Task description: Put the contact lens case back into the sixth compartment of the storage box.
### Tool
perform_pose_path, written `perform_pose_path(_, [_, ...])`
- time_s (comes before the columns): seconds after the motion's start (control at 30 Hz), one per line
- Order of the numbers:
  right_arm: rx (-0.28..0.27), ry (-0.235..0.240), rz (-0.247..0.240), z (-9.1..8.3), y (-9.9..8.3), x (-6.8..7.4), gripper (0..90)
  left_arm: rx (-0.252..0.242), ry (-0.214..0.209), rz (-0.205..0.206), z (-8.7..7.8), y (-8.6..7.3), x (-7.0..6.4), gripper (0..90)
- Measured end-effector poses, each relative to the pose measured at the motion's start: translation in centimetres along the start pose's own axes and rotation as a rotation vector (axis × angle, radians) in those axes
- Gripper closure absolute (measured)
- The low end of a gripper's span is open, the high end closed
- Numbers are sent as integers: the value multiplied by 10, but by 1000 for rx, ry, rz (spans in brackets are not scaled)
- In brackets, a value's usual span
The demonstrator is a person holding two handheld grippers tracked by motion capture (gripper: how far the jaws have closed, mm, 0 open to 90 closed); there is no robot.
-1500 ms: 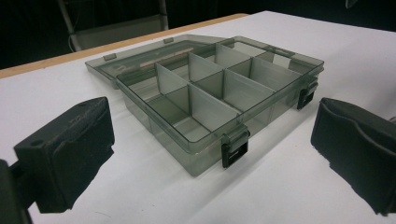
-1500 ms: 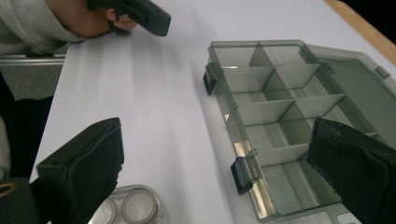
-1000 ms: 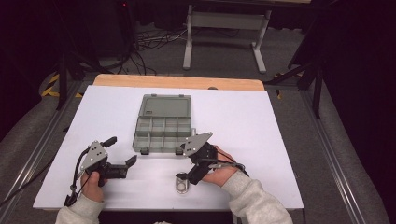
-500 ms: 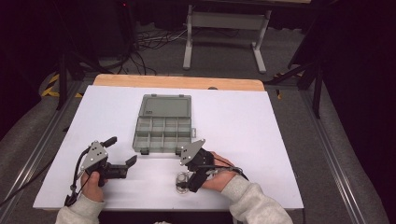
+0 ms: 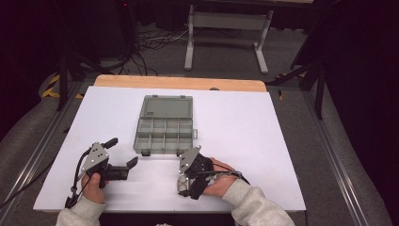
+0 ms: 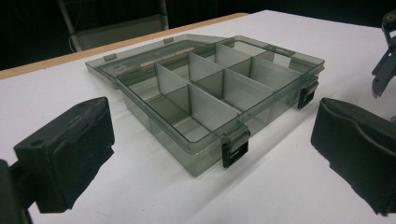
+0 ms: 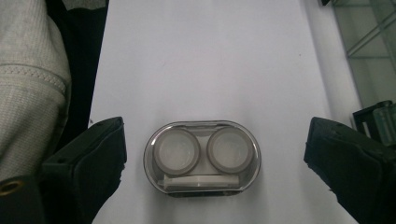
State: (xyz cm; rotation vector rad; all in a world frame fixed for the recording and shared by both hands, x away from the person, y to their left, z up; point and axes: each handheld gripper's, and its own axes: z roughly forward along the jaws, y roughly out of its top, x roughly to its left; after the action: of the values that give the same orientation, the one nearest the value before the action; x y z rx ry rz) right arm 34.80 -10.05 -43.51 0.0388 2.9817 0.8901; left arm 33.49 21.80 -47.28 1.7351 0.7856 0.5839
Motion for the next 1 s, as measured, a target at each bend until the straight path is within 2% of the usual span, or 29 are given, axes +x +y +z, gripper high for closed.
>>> perform_pose_path(0.43, [63,32,-4,9,-4,2,96,0,-1,1,0,0,0,3])
perform_pose_path(0.6, [89,43,-12,12,-5,3,136,0,-1,1,0,0,0,2])
perform_pose_path(0.7, [99,35,-17,13,-5,3,145,0,-2,1,0,0,0,3])
perform_pose_path(1.0, [126,20,-25,15,-5,4,256,-2,-5,0,0,0,0,3])
